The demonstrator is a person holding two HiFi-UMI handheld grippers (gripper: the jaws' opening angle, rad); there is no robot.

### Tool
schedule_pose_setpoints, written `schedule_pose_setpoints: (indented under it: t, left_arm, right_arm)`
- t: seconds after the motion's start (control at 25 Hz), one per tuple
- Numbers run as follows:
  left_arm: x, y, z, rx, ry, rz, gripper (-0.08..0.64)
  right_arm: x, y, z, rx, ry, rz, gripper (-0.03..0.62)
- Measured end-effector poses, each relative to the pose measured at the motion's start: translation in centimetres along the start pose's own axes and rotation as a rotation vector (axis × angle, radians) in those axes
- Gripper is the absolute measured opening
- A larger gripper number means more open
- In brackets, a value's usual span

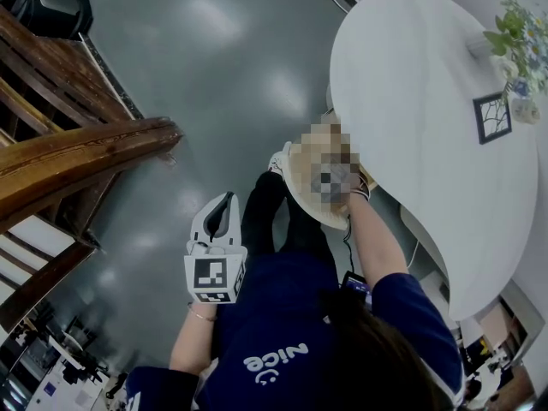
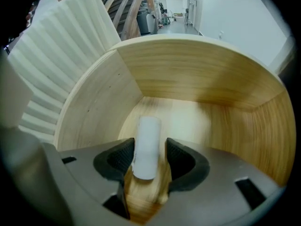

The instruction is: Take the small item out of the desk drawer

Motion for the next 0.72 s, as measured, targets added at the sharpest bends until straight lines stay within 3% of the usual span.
schedule_pose_setpoints:
  t: [0.12,0.28,0.72]
  left_arm:
    - [-0.1,0.1,-0.2,-0.001,0.005,0.004,0.003]
    - [-0.2,0.2,-0.5,-0.002,0.009,0.006,0.003]
    - [0.3,0.0,-0.4,-0.003,0.019,-0.029,0.003]
  right_arm:
    - [0.1,-0.2,0.0,-0.017,0.000,-0.018,0.219]
    - [0.1,-0.6,0.0,-0.040,0.005,-0.057,0.156]
    - [-0.6,-0.7,1.1,0.009,-0.013,-0.052,0.141]
Point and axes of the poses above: the fingertips, and each gripper's own axes: x forward along the fingers, y to its left, z out of its top, the point moved 2 cm from there along -x, backward along the fingers, and after that the axes turned 11 degrees about -y, right-handed, at the moved point
